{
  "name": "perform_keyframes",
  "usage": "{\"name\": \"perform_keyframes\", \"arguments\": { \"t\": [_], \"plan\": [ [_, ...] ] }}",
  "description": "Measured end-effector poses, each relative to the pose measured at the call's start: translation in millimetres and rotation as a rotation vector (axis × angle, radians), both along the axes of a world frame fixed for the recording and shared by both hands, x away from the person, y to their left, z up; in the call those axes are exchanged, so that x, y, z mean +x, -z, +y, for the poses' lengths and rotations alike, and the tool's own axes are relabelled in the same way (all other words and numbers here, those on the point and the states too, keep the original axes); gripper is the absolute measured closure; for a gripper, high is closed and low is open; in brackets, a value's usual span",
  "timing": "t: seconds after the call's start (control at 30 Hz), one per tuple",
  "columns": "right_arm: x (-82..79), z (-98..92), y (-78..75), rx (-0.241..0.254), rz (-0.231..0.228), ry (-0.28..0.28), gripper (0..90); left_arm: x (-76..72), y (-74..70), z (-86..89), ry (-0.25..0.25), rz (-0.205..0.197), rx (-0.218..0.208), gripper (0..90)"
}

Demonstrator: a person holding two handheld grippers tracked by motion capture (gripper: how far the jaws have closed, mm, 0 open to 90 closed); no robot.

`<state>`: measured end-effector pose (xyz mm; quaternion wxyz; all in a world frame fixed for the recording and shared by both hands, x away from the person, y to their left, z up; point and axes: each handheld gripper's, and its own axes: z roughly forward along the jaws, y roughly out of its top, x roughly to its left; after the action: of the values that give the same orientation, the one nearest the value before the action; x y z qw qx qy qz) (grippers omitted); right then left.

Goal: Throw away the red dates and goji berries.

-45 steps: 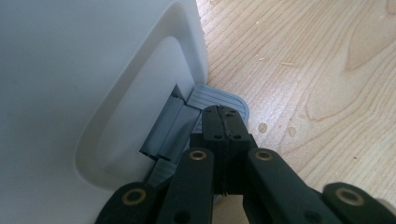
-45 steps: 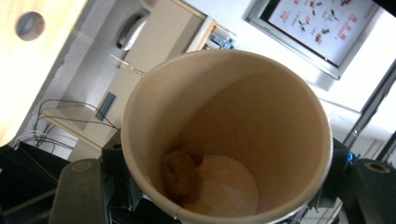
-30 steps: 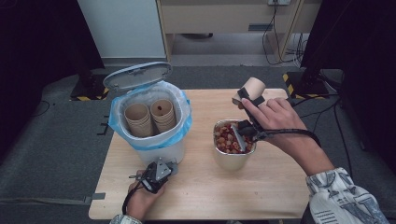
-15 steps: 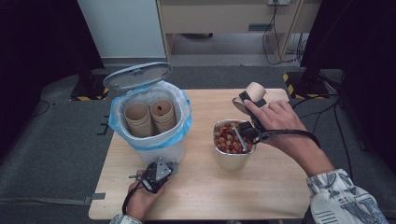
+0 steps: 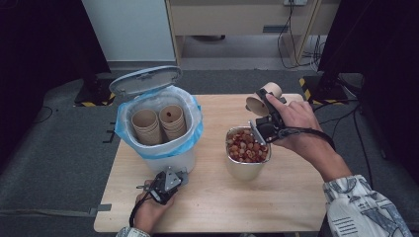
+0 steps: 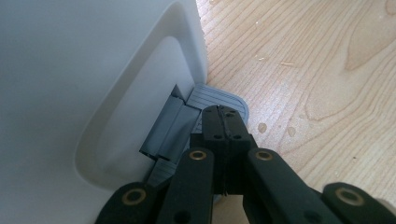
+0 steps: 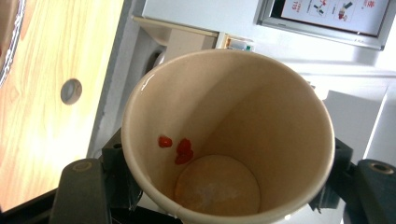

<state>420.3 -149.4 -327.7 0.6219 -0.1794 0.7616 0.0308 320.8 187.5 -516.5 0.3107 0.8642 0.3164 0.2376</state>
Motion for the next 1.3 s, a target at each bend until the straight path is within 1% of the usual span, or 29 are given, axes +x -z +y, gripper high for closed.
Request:
{"name": "perform_keyframes", "arguments": {
  "t": [0.03, 0.07, 0.1, 0.17, 0.2, 0.3, 0.33, 0.37, 0.4, 0.43, 0.47, 0.53, 0.63, 0.7, 0.87, 0.9, 0.93, 0.97, 1.0, 1.03, 1.07, 1.13, 1.27, 1.3],
  "plan": [
    [0.0, 0.0, 0.0, 0.0, 0.0, 0.0, 29.4, 0.0, 0.0, 0.0, 0.0, 0.0, 0.0, 89.9],
    [1.4, 0.2, -1.7, 0.025, 0.01, 0.0, 29.4, -0.3, 0.3, -0.3, -0.002, 0.003, -0.004, 89.9],
    [2.3, 0.3, -2.5, 0.036, 0.013, -0.001, 29.3, -0.1, 0.0, 0.0, 0.0, 0.0, 0.0, 89.9],
    [3.4, 0.4, -3.9, 0.053, 0.019, 0.001, 29.3, -0.3, 0.3, -0.3, -0.002, 0.002, -0.004, 89.9],
    [3.4, 0.4, -3.9, 0.053, 0.019, 0.001, 29.3, -0.3, 0.3, -0.3, -0.002, 0.002, -0.004, 89.9],
    [6.6, -0.4, -6.2, 0.089, 0.044, -0.001, 29.3, -0.4, 0.4, -0.4, -0.002, 0.002, -0.006, 89.9],
    [8.0, -1.2, -7.6, 0.114, 0.059, 0.002, 29.3, -0.3, 0.4, -0.3, -0.001, 0.002, -0.006, 89.9],
    [8.7, -1.5, -8.3, 0.124, 0.062, 0.002, 29.2, -0.3, 0.4, -0.3, -0.001, 0.002, -0.006, 89.9],
    [8.7, -1.5, -8.3, 0.124, 0.062, 0.002, 29.2, -0.1, 0.1, 0.1, 0.0, 0.0, -0.003, 89.9],
    [10.6, -2.6, -9.8, 0.155, 0.076, 0.005, 29.3, -0.1, 0.2, 0.1, 0.001, 0.0, -0.003, 89.9],
    [10.6, -2.6, -9.8, 0.155, 0.076, 0.005, 29.3, -0.3, 0.3, -0.2, -0.001, 0.002, -0.006, 89.9],
    [12.6, -3.0, -10.8, 0.174, 0.083, 0.001, 29.3, -0.4, 0.4, -0.2, -0.001, 0.003, -0.006, 89.9],
    [14.1, -2.5, -11.7, 0.215, 0.108, 0.003, 29.1, -0.4, 0.4, -0.2, -0.001, 0.003, -0.006, 89.9],
    [14.3, -2.4, -11.8, 0.223, 0.114, 0.003, 29.1, -0.2, 0.1, 0.0, 0.0, 0.001, -0.003, 89.9],
    [17.2, -1.4, -14.9, 0.297, 0.152, -0.003, 29.1, -0.2, 0.1, 0.2, 0.001, 0.001, -0.004, 89.9],
    [18.1, -0.8, -17.0, 0.328, 0.168, -0.006, 29.1, -0.3, 0.2, 0.2, 0.001, 0.001, -0.004, 89.9],
    [18.1, -0.8, -17.0, 0.328, 0.168, -0.006, 29.1, -0.2, 0.3, 0.2, 0.001, 0.0, -0.005, 89.9],
    [18.5, -0.5, -17.8, 0.339, 0.174, -0.011, 29.1, -0.3, 0.2, 0.2, 0.001, 0.0, -0.004, 89.9],
    [19.0, 0.1, -19.0, 0.364, 0.187, -0.013, 29.1, -0.2, 0.2, 0.2, 0.001, 0.001, -0.005, 89.9],
    [20.1, 1.0, -21.7, 0.41, 0.213, -0.023, 29.1, -0.2, 0.2, 0.2, 0.001, 0.001, -0.004, 89.9],
    [20.1, 1.0, -21.7, 0.41, 0.213, -0.023, 29.1, -0.3, 0.2, 0.2, 0.001, 0.001, -0.004, 89.9],
    [20.8, 2.2, -24.1, 0.451, 0.233, -0.026, 29.0, -0.3, 0.2, 0.3, 0.001, 0.001, -0.004, 89.9],
    [21.4, 6.7, -27.0, 0.469, 0.243, -0.031, 28.8, -0.3, 0.2, 0.3, 0.001, 0.001, -0.005, 89.9],
    [21.5, 9.3, -28.0, 0.486, 0.257, -0.037, 28.8, -0.3, 0.3, 0.2, 0.002, -0.001, -0.006, 89.8]
  ]
}}
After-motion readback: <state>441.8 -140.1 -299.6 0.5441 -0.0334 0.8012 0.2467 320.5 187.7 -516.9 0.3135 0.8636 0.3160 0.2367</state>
